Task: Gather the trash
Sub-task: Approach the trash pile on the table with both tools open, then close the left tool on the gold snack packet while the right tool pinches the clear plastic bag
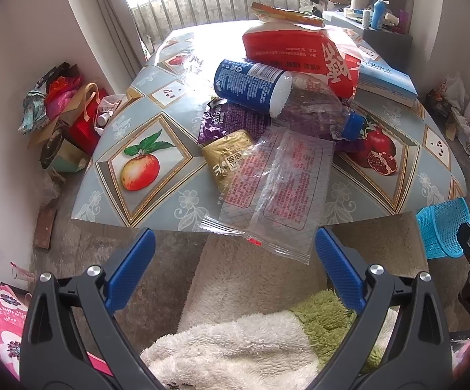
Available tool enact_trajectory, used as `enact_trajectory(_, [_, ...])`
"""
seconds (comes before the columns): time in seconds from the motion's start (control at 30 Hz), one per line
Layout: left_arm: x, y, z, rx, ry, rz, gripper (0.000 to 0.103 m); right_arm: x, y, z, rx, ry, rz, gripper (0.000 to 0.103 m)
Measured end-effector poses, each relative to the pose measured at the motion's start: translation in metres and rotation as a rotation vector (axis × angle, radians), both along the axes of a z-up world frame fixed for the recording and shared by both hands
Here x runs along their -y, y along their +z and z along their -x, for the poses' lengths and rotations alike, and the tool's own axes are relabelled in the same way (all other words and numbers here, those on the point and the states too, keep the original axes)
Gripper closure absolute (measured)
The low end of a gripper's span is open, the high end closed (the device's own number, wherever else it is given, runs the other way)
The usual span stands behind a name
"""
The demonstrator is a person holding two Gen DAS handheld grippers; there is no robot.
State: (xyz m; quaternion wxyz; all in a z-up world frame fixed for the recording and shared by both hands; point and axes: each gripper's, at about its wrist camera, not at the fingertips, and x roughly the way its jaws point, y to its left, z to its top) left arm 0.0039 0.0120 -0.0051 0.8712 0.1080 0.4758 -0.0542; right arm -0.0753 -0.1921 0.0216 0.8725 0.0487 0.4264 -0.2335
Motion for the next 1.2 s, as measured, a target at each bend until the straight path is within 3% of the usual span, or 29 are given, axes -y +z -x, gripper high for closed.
enact_trajectory(0.47, [-0.008, 0.002, -0.004, 0.007, 0.02, 0.012, 0.009, -0.004, 0.001, -0.006, 0.022, -0.006, 0.001, 0.006])
enact_trajectory(0.77, [-0.044, 0.015, -0.027, 0.067, 0.087, 0.067, 0.009, -0.005, 0.028, -0.024, 0.204, 0.136, 0.016, 0.006])
enact_trajectory(0.9, [-0.068, 0.017, -0.037, 0.108, 0.1, 0.162, 0.009, -0.008, 0.03, -0.045, 0.235, 0.205, -0.138, 0.006])
enact_trajectory(1.03, [-0.084, 0.01, -0.039, 0.142, 0.068, 0.287, 0.009, -0.023, 0.013, -0.071, 0.182, 0.287, -0.305, 0.006])
enact_trajectory(1.2, [-0.081, -0.006, -0.051, 0.092, 0.027, 0.304, 0.009, -0.039, -0.018, -0.096, 0.09, 0.351, -0.477, 0.02])
